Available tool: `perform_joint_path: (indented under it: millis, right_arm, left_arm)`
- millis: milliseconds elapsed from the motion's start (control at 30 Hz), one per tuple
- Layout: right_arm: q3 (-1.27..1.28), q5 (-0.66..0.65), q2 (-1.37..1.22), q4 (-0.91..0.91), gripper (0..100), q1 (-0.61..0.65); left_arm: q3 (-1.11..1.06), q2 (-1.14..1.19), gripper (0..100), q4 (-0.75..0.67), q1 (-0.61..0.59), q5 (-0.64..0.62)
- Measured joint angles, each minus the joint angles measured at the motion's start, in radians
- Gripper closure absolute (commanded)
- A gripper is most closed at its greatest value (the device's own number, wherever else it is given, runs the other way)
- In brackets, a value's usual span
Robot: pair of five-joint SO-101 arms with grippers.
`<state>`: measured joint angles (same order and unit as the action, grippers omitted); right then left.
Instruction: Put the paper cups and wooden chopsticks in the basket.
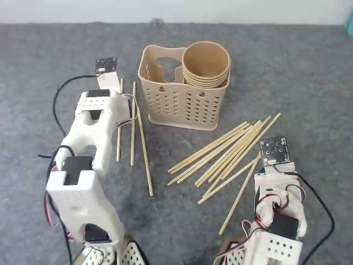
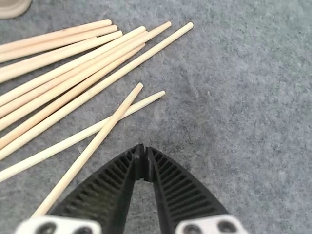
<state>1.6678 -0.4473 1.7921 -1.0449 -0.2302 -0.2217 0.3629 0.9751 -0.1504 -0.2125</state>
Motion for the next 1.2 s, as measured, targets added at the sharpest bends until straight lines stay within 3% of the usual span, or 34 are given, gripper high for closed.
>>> perform_joint_path:
  millis: [333, 567, 733, 1033, 1200]
  right_arm:
    - [0.0, 0.0, 0.0, 0.0, 99.0, 0.0]
    - [0.0, 0.0, 0.0, 0.0, 99.0, 0.0]
    - [0.0, 0.0, 0.0, 0.0, 99.0, 0.0]
    - [0.0, 0.0, 0.0, 0.0, 99.0, 0.0]
    - [0.0, 0.0, 0.0, 0.0, 99.0, 0.0]
  left_arm:
    - [-0.049, -0.301, 99, 0.048, 0.0, 0.0]
    - [-0.207, -0.448, 94, -0.107, 0.003, 0.0]
    - [-0.195, -0.361, 85, -0.161, -0.015, -0.005]
    - [0.002, -0.044, 87, -0.15, -0.017, 0.0]
    - [0.173, 0.143, 94, -0.043, -0.02, 0.0]
